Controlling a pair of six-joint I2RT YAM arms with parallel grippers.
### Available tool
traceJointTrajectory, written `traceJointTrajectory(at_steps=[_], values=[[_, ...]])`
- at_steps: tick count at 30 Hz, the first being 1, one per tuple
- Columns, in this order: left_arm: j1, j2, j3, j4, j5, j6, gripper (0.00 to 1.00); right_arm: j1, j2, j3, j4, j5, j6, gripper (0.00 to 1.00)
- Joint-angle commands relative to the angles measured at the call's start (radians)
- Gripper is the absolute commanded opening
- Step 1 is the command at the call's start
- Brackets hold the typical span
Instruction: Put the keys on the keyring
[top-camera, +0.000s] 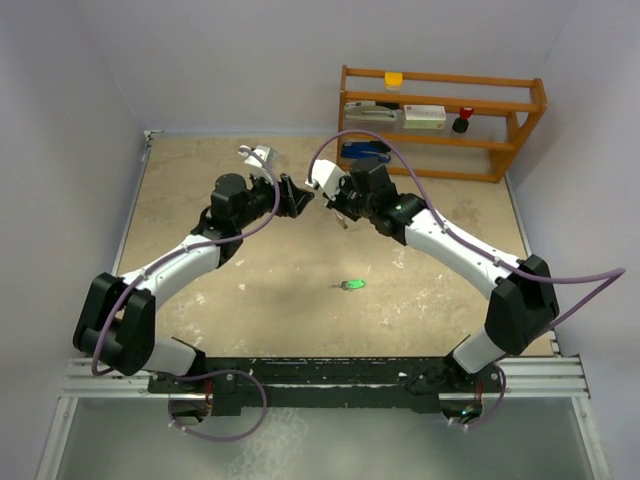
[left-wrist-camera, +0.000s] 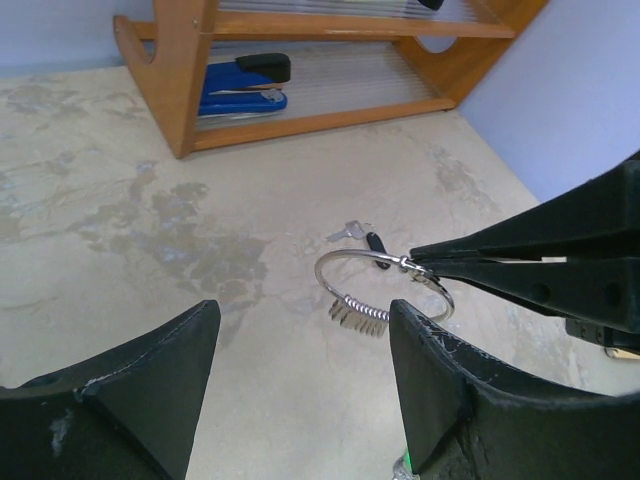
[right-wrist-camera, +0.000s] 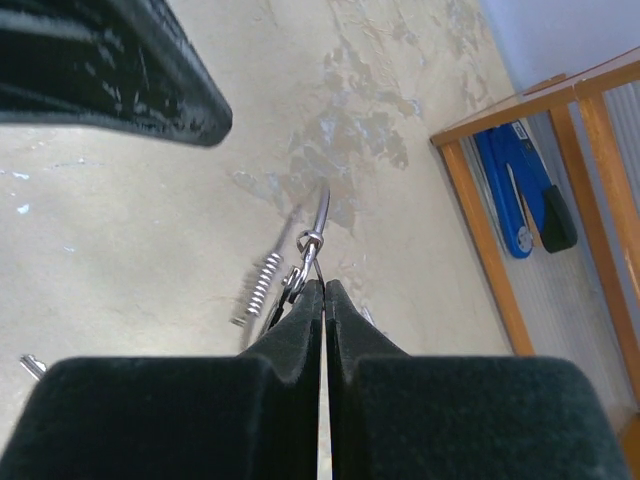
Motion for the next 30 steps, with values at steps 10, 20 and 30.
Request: traceJointTrajectory(at_steps=[10,20,30], values=[[0.014,-0.023,-0.027,0.04,-0.007,0.022,0.65,0.053,-0.056,-0.001,0.083,0.175,-0.268,0.0],[0.014,-0.01,-0.087,0.253,0.047,-0.06,0.68,0.053,-0.083,-0.022,0.149,0.178,-0.461,0.0],[0.032,0.046,-0.11,0.558,0.046,-0.443,0.76,0.053,-0.137,-0.085,0.254,0.056,-0.505,0.0]])
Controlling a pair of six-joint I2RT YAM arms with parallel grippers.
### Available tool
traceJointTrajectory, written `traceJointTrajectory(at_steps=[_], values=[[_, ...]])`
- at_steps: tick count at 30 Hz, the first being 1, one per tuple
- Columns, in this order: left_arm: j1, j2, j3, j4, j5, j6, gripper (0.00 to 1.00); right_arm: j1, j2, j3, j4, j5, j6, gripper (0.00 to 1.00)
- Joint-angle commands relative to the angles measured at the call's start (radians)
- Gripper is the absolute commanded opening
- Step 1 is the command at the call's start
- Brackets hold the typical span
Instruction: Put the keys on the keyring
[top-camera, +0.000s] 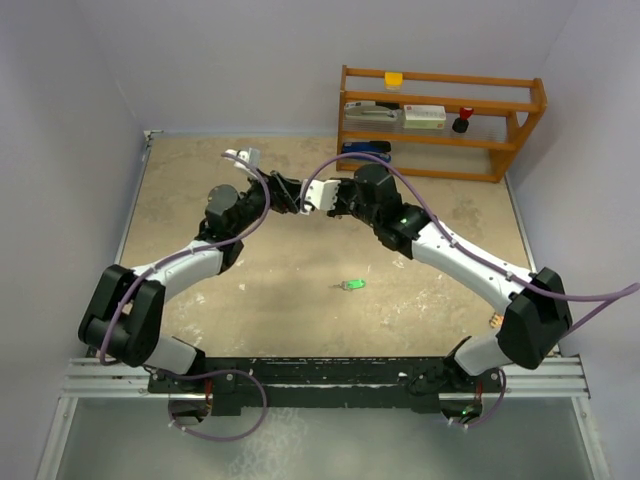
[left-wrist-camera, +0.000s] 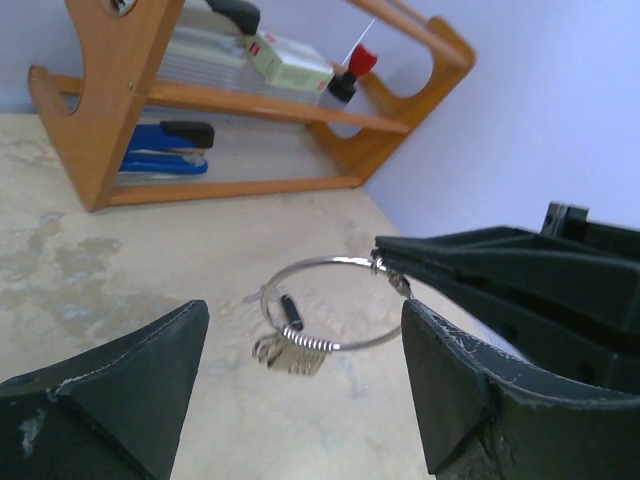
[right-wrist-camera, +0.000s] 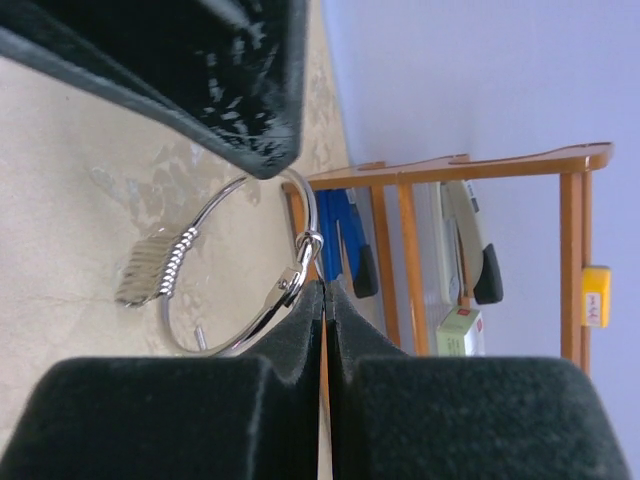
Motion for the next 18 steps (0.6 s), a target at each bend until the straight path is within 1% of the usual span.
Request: traceJointTrajectory(at_steps=[1,4,8,11,13,18], values=[[0.016,0.019,-0.02,0.263,-0.009,-0.258,0.76,0.002,-0.049,-0.004,0.1,-0.044,-0.039,0.0],[0.015,0.021,-0.031,0.318,-0.04,-0.353,0.76,0.001,-0.046,-0.001,0.11,-0.042,-0.041,0.0],[0.016,0.012,-0.041,0.337,-0.094,-0.46,0.76,0.002,-0.037,0.003,0.121,-0.046,-0.049,0.0],[0.016,0.013,-0.039,0.322,-0.115,-0.55,0.76,0.002,-0.027,0.006,0.13,-0.044,-0.055,0.0],[0.015,0.026,-0.03,0.315,-0.115,-0.605,0.75,0.001,-0.021,0.011,0.127,-0.042,-0.062,0.0],[0.016,0.081,-0.015,0.379,-0.082,-0.741,0.71,0.001,-0.005,0.034,0.111,-0.039,-0.076,0.0]])
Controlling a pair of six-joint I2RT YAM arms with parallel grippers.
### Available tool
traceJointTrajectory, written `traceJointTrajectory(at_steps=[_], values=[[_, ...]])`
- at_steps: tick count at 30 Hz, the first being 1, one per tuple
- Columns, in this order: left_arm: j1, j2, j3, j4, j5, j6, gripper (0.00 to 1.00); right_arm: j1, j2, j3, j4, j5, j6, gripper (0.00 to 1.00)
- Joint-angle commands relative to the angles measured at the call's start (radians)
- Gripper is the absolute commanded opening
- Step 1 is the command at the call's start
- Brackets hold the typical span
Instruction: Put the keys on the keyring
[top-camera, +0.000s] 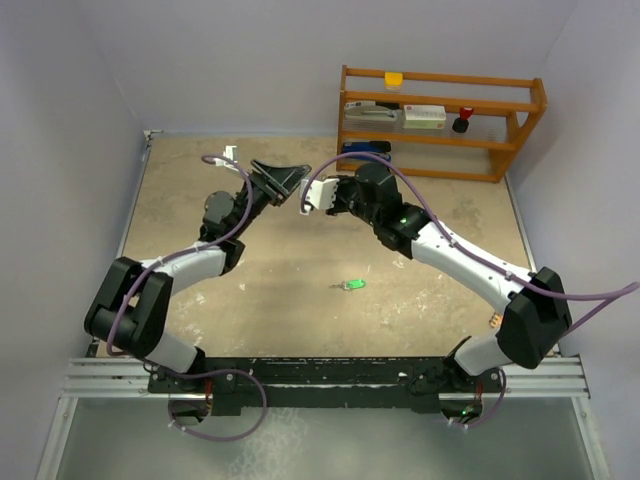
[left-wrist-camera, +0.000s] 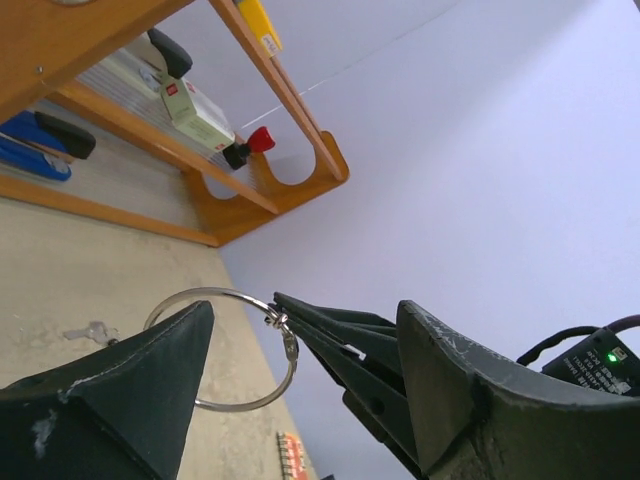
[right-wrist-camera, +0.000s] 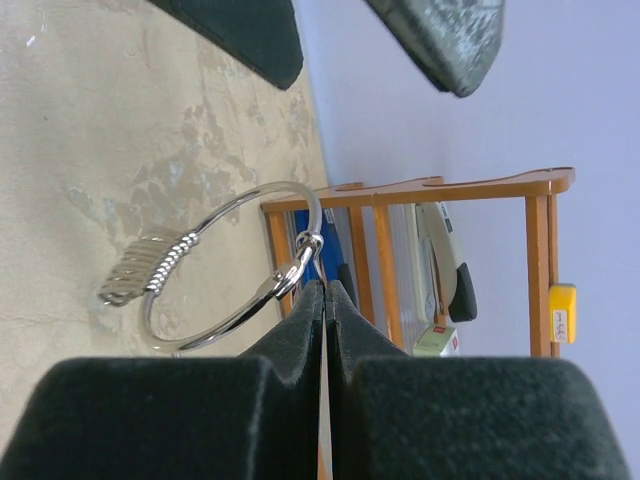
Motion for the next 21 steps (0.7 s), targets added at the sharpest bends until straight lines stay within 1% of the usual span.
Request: traceJointTrajectory(at_steps=[1,5,11,14,21], values=[[0.004,0.051,0.024,0.121,0.017,-0.185,0.7,0.001,0.001,0.043,0.042,-0.013,-0.031,0.0],[0.003,0.096,0.026,0.213,0.045,-0.268,0.65,0.001,0.012,0.058,0.04,-0.019,-0.035,0.0],[0.002,0.132,0.042,0.272,0.087,-0.348,0.57,0.003,0.027,0.075,0.031,-0.027,-0.041,0.0],[-0.003,0.14,0.054,0.27,0.109,-0.364,0.53,0.004,0.036,0.083,0.032,-0.024,-0.043,0.0],[-0.013,0.135,0.066,0.198,0.146,-0.355,0.52,0.004,0.054,0.101,0.034,-0.023,-0.046,0.0]])
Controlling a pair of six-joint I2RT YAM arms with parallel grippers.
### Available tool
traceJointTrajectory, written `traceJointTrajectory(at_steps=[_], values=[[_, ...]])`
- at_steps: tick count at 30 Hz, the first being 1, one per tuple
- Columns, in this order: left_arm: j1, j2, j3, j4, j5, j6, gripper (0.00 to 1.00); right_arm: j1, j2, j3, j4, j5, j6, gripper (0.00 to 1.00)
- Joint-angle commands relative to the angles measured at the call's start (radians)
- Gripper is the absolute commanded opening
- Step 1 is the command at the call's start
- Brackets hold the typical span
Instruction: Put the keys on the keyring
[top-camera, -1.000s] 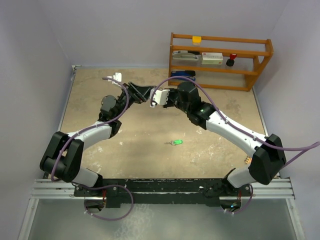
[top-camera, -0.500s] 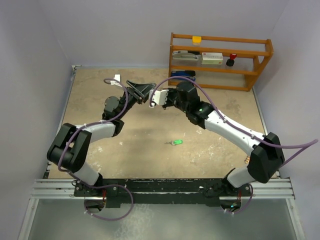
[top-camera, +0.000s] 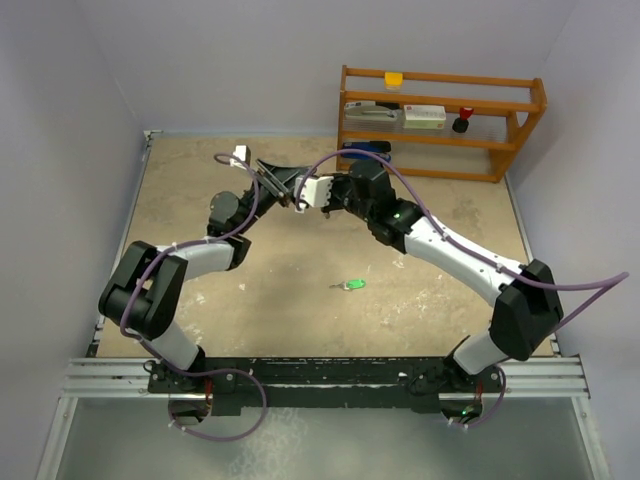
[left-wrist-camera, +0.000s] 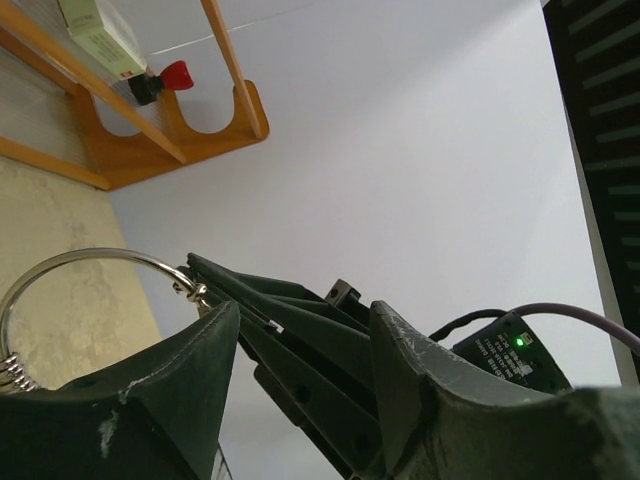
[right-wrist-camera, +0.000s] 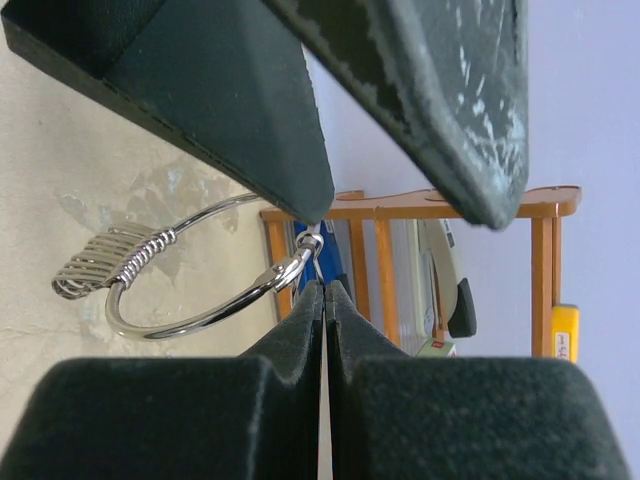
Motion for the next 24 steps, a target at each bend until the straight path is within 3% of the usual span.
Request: traceJointTrajectory(at_steps=[1,17,24], values=[[-0.008,-0.003,0.035,0.009,0.038,-0.013,0.52,0.004,0.002,0.06,0.038,-0.016,-0.022,0.0],[-0.009,0.033,0.044,-0.087,0.044,0.01,0.5,0.004,-0.002,0.063,0.036,-0.028,-0.025,0.0],[-0.008,0.093,0.091,-0.051,0.042,-0.01,0.43,0.01,-0.003,0.058,0.034,-0.039,-0.026,0.0]])
